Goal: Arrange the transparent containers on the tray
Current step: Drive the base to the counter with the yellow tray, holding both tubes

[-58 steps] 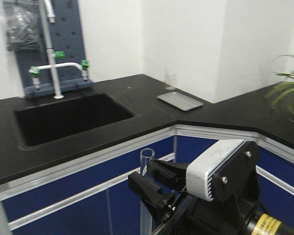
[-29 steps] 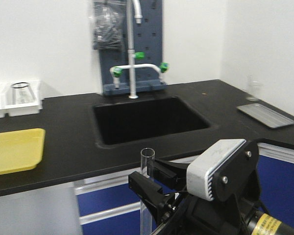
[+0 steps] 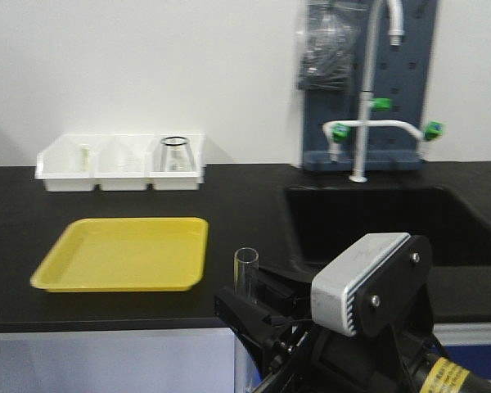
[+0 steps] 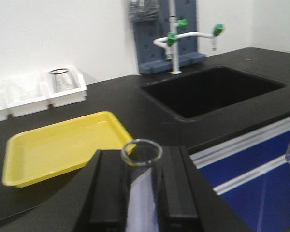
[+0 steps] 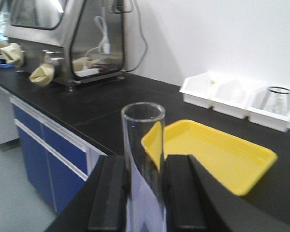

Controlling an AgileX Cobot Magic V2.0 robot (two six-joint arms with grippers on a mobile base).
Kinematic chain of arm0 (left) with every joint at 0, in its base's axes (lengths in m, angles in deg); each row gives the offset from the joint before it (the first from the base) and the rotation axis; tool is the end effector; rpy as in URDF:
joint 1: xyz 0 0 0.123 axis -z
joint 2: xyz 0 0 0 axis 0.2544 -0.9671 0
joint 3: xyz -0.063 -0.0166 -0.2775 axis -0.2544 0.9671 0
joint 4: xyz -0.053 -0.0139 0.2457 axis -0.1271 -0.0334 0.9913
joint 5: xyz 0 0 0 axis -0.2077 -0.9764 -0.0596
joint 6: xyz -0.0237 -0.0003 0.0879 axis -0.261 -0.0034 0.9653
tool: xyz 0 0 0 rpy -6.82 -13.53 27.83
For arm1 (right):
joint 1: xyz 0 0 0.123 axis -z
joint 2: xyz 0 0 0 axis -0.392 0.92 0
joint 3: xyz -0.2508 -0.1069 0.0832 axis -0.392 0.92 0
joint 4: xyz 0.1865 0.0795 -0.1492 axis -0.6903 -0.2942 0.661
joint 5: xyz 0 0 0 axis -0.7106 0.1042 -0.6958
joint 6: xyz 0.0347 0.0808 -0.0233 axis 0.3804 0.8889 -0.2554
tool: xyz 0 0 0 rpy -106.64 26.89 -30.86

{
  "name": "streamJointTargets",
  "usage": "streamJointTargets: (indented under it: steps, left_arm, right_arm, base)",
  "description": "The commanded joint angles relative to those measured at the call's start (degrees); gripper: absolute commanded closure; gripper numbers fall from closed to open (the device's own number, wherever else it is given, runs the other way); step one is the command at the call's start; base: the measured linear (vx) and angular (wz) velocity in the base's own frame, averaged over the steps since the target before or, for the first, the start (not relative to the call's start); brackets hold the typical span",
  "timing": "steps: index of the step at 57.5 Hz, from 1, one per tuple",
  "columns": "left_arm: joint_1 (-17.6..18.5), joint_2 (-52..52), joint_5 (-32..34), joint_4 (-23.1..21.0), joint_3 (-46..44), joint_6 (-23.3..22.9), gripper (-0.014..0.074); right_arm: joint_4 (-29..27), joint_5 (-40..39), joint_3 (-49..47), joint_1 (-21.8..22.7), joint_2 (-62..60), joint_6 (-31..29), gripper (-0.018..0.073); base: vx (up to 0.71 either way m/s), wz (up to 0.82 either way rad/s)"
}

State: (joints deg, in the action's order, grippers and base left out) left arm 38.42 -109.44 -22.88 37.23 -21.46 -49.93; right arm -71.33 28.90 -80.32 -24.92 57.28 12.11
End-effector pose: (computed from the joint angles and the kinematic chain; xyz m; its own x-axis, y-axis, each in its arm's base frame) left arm 0.0880 -0.0340 0.3321 -0.0843 0.0272 -0.9961 0.3588 0.9334 -0.0049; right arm 0.1742 0.1911 0.3375 -0.0028 -0.0241 -0.9997 -0.7317 0.6815 -0.0143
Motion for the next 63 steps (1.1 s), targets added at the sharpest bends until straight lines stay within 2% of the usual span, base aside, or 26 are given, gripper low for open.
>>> streamJointTargets:
  steps: [1,30,63]
  left_arm:
    - [0.16,-0.21,4.99,0.19,-1.56,-0.33,0.0430]
    - [0.16,-0.21,4.99,0.19,-1.56,-0.33,0.0430]
    - [0.16,-0.21,4.99,0.19,-1.56,-0.33,0.0430]
  right_arm:
    - [0.58,-4.81,-1.92,0.01,-1.37,-0.50,0.0330]
    - [0.58,-4.81,-1.92,0.01,-1.37,-0.50,0.0330]
    - [0.58,-4.81,-1.92,0.01,-1.37,-0.50,0.0330]
  base:
    - [0.21,0.58]
    - [0.23,0.40]
    - [0.30,0.00]
